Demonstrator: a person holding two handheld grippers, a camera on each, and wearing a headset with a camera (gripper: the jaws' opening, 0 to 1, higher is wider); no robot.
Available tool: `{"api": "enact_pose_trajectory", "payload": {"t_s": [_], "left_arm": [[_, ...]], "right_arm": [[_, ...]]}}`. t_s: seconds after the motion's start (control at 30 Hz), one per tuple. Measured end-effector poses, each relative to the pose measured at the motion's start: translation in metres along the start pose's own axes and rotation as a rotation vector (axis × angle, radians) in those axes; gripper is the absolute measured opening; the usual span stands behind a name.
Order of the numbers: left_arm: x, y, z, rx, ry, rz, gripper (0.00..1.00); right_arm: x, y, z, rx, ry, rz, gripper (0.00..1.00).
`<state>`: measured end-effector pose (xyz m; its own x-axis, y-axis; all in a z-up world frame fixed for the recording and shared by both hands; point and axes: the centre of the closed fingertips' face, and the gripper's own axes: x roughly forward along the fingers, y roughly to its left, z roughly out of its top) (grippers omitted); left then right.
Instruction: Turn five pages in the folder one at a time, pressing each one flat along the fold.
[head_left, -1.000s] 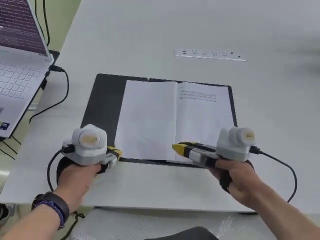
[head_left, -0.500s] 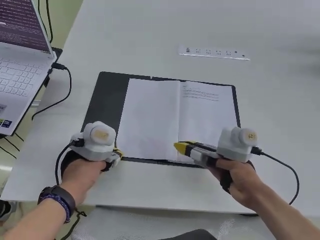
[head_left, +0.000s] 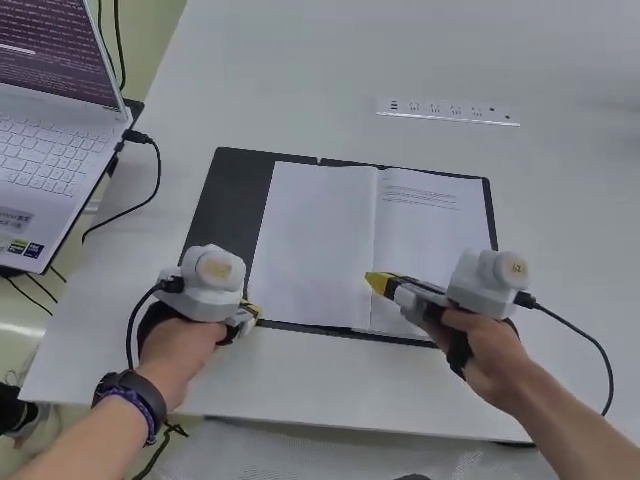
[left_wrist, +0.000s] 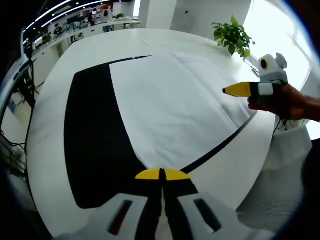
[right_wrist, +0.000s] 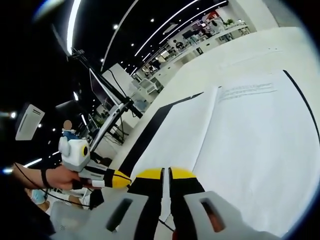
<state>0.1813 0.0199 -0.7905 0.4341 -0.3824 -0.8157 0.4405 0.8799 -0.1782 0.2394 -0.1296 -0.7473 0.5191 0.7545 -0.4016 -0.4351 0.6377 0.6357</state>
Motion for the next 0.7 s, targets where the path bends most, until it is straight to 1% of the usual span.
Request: {"api": "enact_pose_trajectory", "payload": {"t_s": [0.13, 0.2, 0.23, 0.3, 0.4, 0.47, 0.53, 0.57, 0.63, 0.7], "left_arm": [[0.0, 0.001, 0.0, 0.007, 0.002, 0.008, 0.0], [0.001, 0.002, 0.0, 0.001, -0.001, 0.009, 0.0], [0.001, 0.002, 0.0, -0.001, -0.002, 0.009, 0.0], [0.001, 0.002, 0.0, 0.003, -0.003, 0.009, 0.0], [0.001, 0.002, 0.0, 0.003, -0.001, 0.007, 0.0], [0.002, 0.003, 0.0, -0.009, 0.0, 0.007, 0.0], [0.002, 0.003, 0.0, -0.015, -0.001, 0.011, 0.0], [0.002, 0.003, 0.0, -0.014, -0.002, 0.014, 0.0], [0.002, 0.003, 0.0, -0.01, -0.004, 0.017, 0.0], [0.003, 0.003, 0.0, -0.014, -0.006, 0.013, 0.0]], "right_arm": [[0.009, -0.003, 0.009, -0.003, -0.004, 0.0, 0.0], [0.013, -0.007, 0.015, 0.032, -0.039, -0.008, 0.0], [0.015, -0.009, 0.016, 0.045, -0.044, -0.009, 0.0], [0.02, -0.015, 0.016, 0.05, -0.043, -0.015, 0.0], [0.025, -0.017, 0.018, 0.056, -0.041, -0.023, 0.0], [0.029, -0.021, 0.021, 0.066, -0.051, -0.029, 0.0], [0.032, -0.027, 0.024, 0.114, -0.082, -0.047, 0.0], [0.034, -0.031, 0.023, 0.129, -0.087, -0.054, 0.0], [0.039, -0.04, 0.02, 0.148, -0.084, -0.07, 0.0], [0.04, -0.04, 0.019, 0.151, -0.087, -0.072, 0.0]]}}
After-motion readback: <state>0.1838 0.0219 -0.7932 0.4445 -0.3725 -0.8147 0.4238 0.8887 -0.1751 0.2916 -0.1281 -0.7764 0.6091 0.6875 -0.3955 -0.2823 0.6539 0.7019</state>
